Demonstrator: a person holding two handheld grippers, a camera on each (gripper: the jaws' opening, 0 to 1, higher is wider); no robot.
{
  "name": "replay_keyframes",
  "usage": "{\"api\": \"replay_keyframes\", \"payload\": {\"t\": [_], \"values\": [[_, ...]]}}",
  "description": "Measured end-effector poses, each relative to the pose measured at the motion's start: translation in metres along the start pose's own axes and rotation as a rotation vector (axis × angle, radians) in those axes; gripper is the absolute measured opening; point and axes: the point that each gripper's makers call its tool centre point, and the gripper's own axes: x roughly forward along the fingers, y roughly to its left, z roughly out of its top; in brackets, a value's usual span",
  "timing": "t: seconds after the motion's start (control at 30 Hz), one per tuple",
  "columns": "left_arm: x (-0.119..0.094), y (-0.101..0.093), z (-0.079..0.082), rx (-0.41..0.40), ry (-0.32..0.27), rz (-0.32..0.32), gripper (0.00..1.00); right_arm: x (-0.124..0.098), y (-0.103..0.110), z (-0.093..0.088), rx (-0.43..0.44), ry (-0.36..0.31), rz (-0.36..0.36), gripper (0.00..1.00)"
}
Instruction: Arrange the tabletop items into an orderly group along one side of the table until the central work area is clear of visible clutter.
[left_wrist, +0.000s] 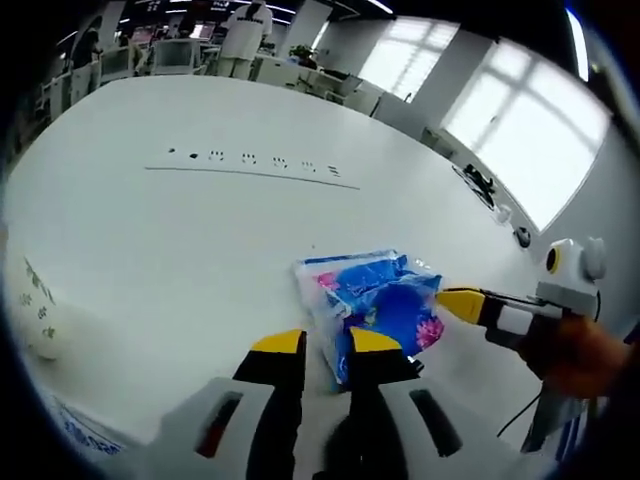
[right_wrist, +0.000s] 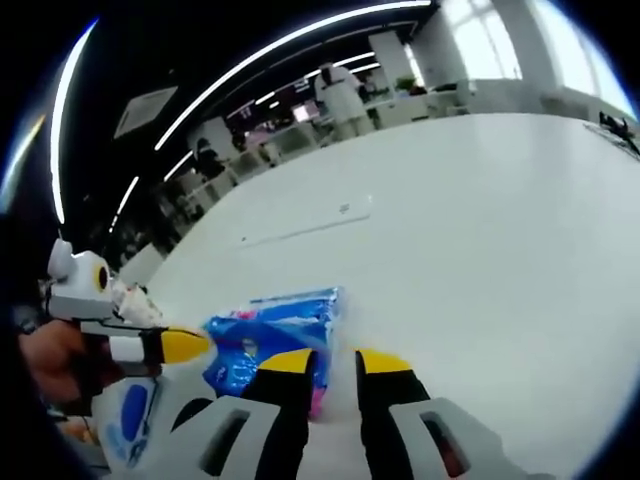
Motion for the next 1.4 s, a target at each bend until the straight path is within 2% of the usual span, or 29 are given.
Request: {"api": "replay_keyframes", "payload": {"t": [0.23,0.47,0.53,0.6,0.77,0.97,1.0,1.03,1.13,1.2,1.4], "values": [[-0.014,0.004,0.004,0.007,-0.014,-0.005,0.14,-0.007,0.008,0.007,-0.013,-0.010,0.009,0.14],[-0.031,0.013,0.006,0.016,-0.037,-0.006,0.13,-0.018,0.031,0.011,-0.050,-0.009,0.028,0.15],[-0.045,0.012,0.007,0.015,-0.045,-0.004,0.14,-0.020,0.040,0.011,-0.059,-0.007,0.038,0.15],[-0.049,0.020,0.002,-0.004,-0.057,0.007,0.13,-0.020,0.046,0.011,-0.078,0.003,0.056,0.15],[-0.075,0.025,-0.004,-0.024,-0.073,0.021,0.13,-0.012,0.051,0.014,-0.106,0.016,0.087,0.16],[-0.105,0.048,-0.017,-0.079,-0.097,0.061,0.12,-0.005,0.077,0.004,-0.138,0.038,0.130,0.17],[-0.112,0.052,-0.021,-0.083,-0.098,0.069,0.12,-0.005,0.092,-0.001,-0.147,0.044,0.140,0.17],[-0.115,0.056,-0.022,-0.088,-0.099,0.072,0.12,-0.004,0.098,-0.003,-0.150,0.048,0.145,0.17],[-0.133,0.066,-0.035,-0.108,-0.103,0.097,0.12,-0.005,0.107,-0.007,-0.165,0.060,0.165,0.17],[-0.138,0.077,-0.035,-0.122,-0.104,0.105,0.12,-0.003,0.117,-0.011,-0.178,0.069,0.185,0.17],[-0.173,0.093,-0.059,-0.146,-0.101,0.133,0.13,0.000,0.150,-0.029,-0.224,0.117,0.242,0.19]]}}
